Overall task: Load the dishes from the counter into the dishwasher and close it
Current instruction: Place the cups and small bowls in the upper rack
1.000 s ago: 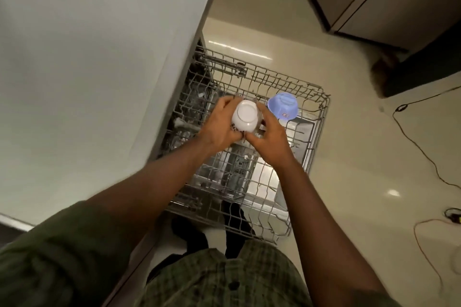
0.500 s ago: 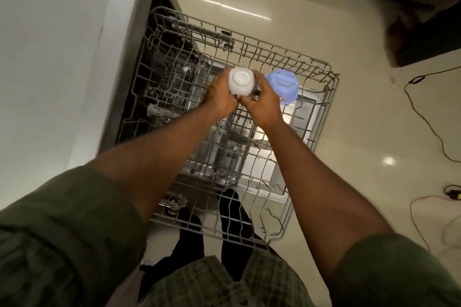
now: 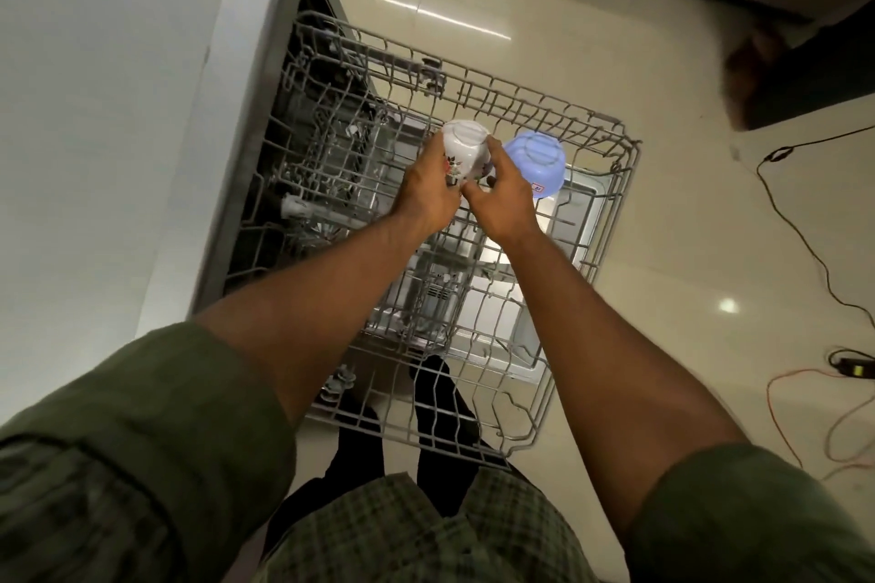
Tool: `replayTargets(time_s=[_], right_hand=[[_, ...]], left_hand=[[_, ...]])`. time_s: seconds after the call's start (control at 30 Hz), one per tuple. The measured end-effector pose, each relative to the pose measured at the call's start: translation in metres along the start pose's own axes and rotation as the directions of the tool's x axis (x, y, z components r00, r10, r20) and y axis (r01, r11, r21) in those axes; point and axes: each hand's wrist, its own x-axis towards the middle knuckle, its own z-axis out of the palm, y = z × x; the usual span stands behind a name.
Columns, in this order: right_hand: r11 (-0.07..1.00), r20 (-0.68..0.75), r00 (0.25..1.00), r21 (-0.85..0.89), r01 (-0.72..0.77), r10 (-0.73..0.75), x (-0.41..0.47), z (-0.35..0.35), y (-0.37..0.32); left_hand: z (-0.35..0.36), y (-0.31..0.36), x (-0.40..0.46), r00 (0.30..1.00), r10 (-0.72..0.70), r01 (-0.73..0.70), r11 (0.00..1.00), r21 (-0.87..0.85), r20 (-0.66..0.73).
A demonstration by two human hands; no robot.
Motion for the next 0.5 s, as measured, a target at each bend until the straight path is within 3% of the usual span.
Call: replayTargets(time_s=[0.13,0.5], right_hand=[[0.999,0.024,1.000,-0.044,0.004,-0.003,-0.022,0.004,-0.015],[0.951,0.059,0.969,-0.190,0.245,-0.238,-0.106,0.012,-0.064]], left_hand=[[-0.007,-0.002,-0.021,0.999,0.015,-0.014,0.999,-0.032,0.031],[-0.056,-0.008,-0.107,0.994,0.102,-0.102,0.995,0.012,-0.026]])
